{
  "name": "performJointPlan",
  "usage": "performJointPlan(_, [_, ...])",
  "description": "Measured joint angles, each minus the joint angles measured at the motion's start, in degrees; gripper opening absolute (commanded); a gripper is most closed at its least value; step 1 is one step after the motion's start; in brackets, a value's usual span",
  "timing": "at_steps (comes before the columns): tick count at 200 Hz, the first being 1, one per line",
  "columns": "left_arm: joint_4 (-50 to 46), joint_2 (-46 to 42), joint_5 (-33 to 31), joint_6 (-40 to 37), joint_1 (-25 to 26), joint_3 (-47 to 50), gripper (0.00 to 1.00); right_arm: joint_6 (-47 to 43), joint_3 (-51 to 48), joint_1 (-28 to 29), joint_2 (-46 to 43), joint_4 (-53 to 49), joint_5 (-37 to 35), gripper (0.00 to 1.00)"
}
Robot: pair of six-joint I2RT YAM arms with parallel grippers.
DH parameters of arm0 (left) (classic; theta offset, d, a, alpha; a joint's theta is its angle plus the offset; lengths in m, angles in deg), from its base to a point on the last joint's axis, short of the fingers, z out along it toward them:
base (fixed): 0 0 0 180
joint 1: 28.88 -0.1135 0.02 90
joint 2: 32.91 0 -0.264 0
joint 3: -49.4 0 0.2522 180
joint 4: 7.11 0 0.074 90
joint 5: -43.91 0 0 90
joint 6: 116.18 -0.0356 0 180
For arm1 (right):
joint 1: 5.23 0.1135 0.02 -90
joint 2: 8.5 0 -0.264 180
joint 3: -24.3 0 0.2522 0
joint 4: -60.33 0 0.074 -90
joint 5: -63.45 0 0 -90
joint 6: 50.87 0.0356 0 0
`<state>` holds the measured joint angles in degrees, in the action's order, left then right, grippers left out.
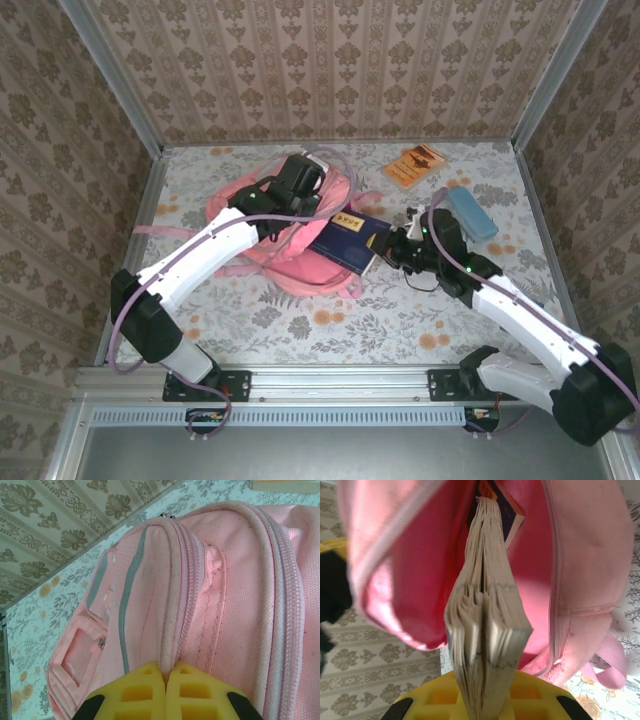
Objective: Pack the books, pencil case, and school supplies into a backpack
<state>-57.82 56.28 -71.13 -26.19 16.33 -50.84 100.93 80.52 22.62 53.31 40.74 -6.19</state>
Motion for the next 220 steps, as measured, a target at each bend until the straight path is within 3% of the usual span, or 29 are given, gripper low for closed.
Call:
performJointPlan(70, [0.2,0.0,2.1,0.8,-1.5,-2.1,0.01,5.0,8.7,5.5,21.6,16.0,-7.8,0.06])
performJointPlan(153, [-0.1,-0.5,3.0,3.5,-2.7,-2.2,0.01,9.8,22.8,10.5,46.2,25.4,-17.2,0.05])
performJointPlan(186, [-0.3,-1.3,3.4,5.0,-3.7,-2.2,0.01,12.1,26.7,11.5,50.9,27.1,-19.1,0.07])
performJointPlan(206, [-0.3,-1.3,3.7,6.1,-4.0,-2.2,0.02,13.9,29.0,11.5,53.0,27.1,-19.8,0.14])
performJointPlan(220, [-0.3,-1.3,4.1,6.7,-4.1,-2.2,0.02,15.0,29.7,11.5,54.0,27.1,-20.0,0.30])
